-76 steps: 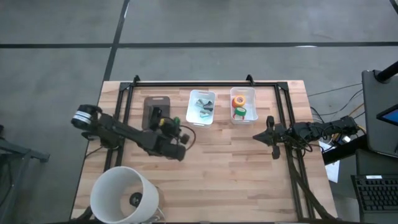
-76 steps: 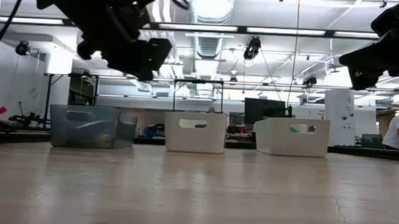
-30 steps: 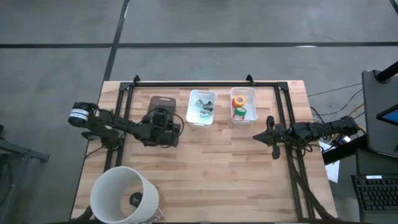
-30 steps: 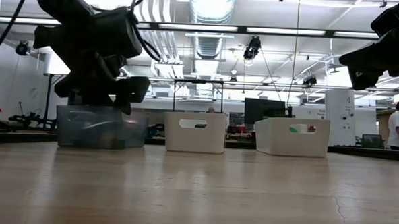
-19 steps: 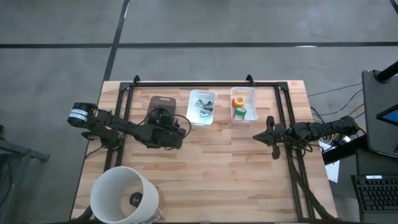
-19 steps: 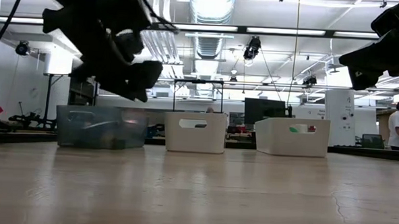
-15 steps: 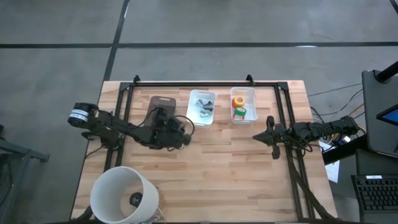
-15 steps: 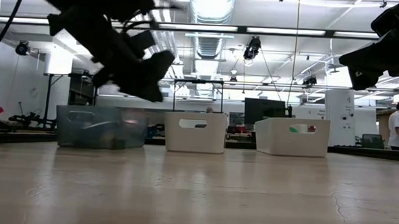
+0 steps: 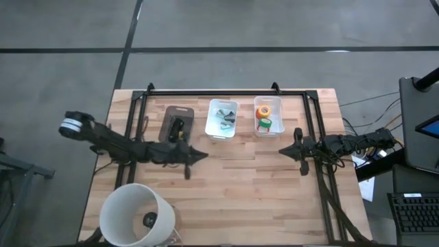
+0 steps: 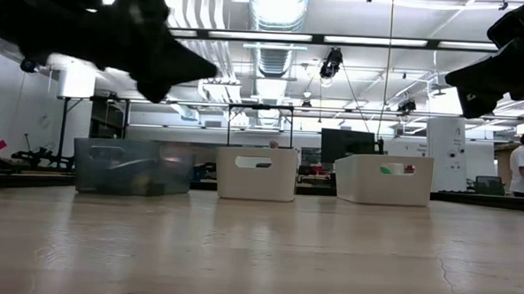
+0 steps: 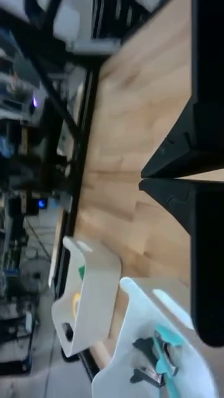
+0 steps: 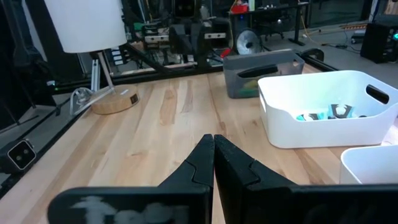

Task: Pick and place Stapler, Stapler remover, tape
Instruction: Return to Home Position

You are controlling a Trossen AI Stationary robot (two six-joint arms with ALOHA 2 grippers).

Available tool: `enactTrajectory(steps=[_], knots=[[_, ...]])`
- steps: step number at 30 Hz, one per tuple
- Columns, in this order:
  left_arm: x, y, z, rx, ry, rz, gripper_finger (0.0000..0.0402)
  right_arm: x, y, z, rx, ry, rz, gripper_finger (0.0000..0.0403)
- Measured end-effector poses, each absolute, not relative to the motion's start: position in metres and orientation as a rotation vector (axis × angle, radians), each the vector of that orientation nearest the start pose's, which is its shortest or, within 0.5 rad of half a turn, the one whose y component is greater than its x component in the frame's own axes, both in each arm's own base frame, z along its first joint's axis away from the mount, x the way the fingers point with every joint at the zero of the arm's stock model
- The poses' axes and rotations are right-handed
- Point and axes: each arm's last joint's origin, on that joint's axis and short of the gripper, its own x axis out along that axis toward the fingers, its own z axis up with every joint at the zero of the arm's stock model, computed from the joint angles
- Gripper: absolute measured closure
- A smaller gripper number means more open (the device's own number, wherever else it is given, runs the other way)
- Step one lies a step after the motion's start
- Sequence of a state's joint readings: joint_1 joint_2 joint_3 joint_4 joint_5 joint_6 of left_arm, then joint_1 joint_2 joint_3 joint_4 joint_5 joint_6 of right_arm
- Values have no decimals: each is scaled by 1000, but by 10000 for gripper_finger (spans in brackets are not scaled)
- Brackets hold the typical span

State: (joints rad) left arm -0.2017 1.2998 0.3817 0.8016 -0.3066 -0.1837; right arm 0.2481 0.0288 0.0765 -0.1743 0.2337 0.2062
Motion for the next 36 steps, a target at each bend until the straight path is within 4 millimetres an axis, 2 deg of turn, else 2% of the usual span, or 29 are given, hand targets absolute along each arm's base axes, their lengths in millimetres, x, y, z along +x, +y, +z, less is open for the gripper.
enactTrajectory(steps=[8,17,25,29,36], knots=[[186,-30,186,-180,-12,92,380,92,16,171,175,125,2,394],[146,-24,168,-175,-89,29,376,92,16,171,176,124,1,394],[139,-24,170,-117,-62,-28,372,92,16,171,176,125,2,394],[137,-23,160,-77,47,-14,371,92,16,171,176,124,1,394],[137,-23,153,-62,114,8,371,92,16,171,176,124,2,394]])
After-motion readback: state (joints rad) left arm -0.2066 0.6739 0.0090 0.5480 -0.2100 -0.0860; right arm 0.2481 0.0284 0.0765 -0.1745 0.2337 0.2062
